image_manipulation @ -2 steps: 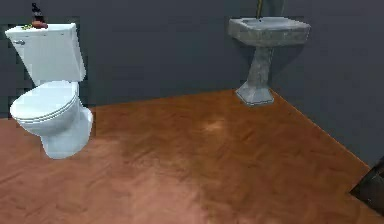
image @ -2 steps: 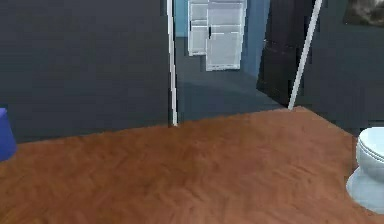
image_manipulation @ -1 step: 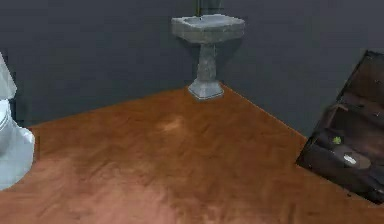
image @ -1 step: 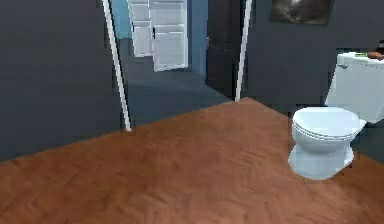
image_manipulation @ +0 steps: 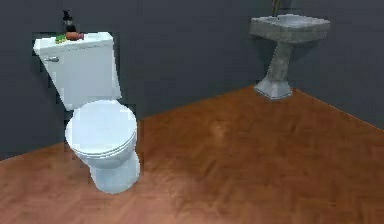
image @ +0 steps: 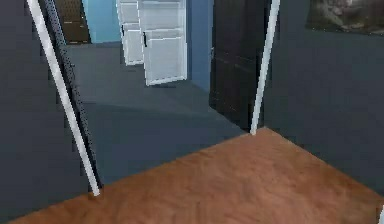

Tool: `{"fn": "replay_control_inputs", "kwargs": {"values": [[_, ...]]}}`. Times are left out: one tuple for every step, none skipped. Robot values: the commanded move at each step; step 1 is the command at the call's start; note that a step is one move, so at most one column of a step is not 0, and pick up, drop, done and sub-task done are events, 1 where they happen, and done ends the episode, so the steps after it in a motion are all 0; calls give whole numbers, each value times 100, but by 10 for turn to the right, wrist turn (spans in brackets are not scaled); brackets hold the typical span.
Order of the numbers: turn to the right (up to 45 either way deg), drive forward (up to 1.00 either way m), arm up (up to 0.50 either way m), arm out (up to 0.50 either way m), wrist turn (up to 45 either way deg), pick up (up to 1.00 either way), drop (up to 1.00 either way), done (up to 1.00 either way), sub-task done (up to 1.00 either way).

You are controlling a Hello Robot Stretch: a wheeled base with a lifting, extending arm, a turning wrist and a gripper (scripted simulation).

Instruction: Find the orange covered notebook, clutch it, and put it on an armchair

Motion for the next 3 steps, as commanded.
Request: {"fn": "replay_control_inputs", "kwargs": {"values": [[0, 100, 0, 0, 0, 0, 0, 0, 0], [0, 40, 0, 0, 0, 0, 0, 0, 0], [-270, 0, 0, 0, 0, 0, 0, 0, 0]]}}
